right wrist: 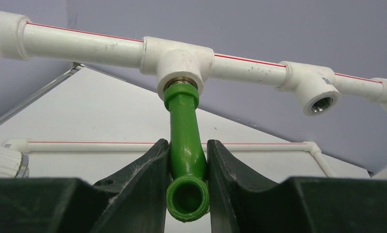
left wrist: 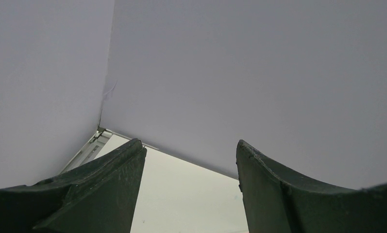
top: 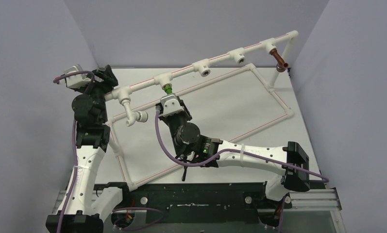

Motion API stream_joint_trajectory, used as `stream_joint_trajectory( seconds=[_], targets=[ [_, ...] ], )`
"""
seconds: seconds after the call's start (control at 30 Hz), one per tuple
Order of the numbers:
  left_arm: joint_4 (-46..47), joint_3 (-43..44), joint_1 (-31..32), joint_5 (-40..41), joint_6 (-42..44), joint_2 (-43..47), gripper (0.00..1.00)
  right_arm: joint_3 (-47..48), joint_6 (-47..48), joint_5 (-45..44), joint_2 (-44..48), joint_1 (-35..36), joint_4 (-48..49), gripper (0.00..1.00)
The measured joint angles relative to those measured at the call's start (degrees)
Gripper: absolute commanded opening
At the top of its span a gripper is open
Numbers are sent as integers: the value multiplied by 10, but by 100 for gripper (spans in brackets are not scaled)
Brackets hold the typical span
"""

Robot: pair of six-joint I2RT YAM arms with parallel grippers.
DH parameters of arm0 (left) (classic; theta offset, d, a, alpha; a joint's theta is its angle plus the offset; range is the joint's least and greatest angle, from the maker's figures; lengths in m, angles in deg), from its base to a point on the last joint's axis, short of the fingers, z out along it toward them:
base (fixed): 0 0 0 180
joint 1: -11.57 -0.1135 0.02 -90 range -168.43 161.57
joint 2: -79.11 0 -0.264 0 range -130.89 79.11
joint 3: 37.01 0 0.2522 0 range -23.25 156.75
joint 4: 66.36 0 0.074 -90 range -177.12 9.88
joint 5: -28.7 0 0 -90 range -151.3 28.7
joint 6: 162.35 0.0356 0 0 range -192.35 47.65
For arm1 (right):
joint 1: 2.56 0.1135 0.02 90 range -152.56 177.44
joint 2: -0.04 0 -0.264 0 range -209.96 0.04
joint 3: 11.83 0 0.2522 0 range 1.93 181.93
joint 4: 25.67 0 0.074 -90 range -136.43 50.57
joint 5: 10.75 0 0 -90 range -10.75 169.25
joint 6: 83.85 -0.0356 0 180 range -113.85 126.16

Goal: Install the water faucets

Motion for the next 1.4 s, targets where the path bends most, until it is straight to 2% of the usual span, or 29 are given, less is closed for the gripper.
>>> stream_joint_trajectory(
  seconds=[0.2,0.37,0.77,1.13,1.4],
  targets=[
    [1,0,-1,-1,0,0,66,4,-9,-15,-6,2,13,0],
    [1,0,-1,-1,0,0,66,0,-54,-17,-4,1,13,0],
    [1,0,0,-3,0,0,66,-76,-318,48,49,-28,48,0],
    [0,0,1,-6,0,1,66,-123,-493,67,66,-45,96,0],
    [0,0,1,-6,0,1,66,-130,-574,66,66,-48,108,0]
  ],
)
